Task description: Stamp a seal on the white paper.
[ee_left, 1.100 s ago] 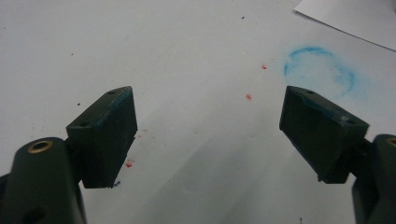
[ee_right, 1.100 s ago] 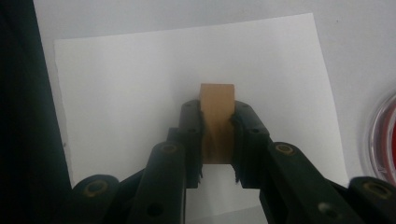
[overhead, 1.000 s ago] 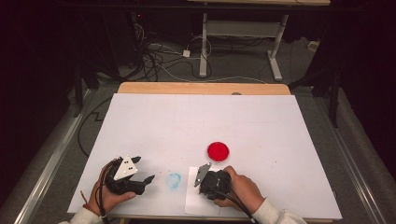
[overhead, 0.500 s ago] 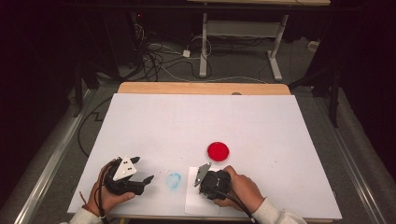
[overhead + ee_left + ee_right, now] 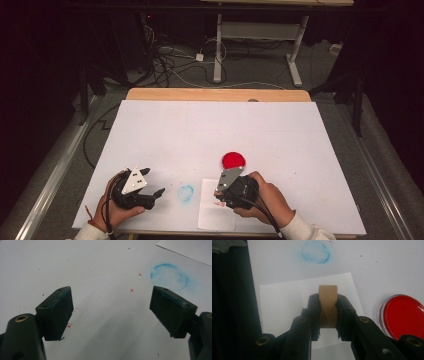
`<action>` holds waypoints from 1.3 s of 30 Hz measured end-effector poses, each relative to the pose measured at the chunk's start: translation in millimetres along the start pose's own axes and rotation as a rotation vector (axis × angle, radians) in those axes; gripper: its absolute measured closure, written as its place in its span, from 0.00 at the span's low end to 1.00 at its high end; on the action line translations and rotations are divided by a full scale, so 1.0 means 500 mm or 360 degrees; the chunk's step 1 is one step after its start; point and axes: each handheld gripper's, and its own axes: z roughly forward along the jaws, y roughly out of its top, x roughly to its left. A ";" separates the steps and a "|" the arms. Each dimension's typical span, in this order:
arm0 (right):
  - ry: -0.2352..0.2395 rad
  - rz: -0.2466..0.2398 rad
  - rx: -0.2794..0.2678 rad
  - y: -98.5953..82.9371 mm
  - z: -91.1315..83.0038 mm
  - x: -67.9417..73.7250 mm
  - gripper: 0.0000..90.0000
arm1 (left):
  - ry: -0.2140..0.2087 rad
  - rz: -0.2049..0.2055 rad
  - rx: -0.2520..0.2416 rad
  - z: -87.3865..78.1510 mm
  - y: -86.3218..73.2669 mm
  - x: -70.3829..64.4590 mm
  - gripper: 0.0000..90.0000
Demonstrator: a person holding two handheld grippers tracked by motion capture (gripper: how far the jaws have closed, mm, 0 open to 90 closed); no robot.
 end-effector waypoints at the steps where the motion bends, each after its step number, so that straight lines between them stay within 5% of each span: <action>1: -0.0010 0.0003 -0.0008 0.000 -0.003 0.000 0.84 | 0.0000 0.0001 0.0001 0.000 0.000 0.000 0.20; 39: -0.0179 0.0132 -0.0105 -0.041 -0.061 -0.064 0.84 | -0.0008 0.0017 0.0008 0.002 0.000 0.001 0.20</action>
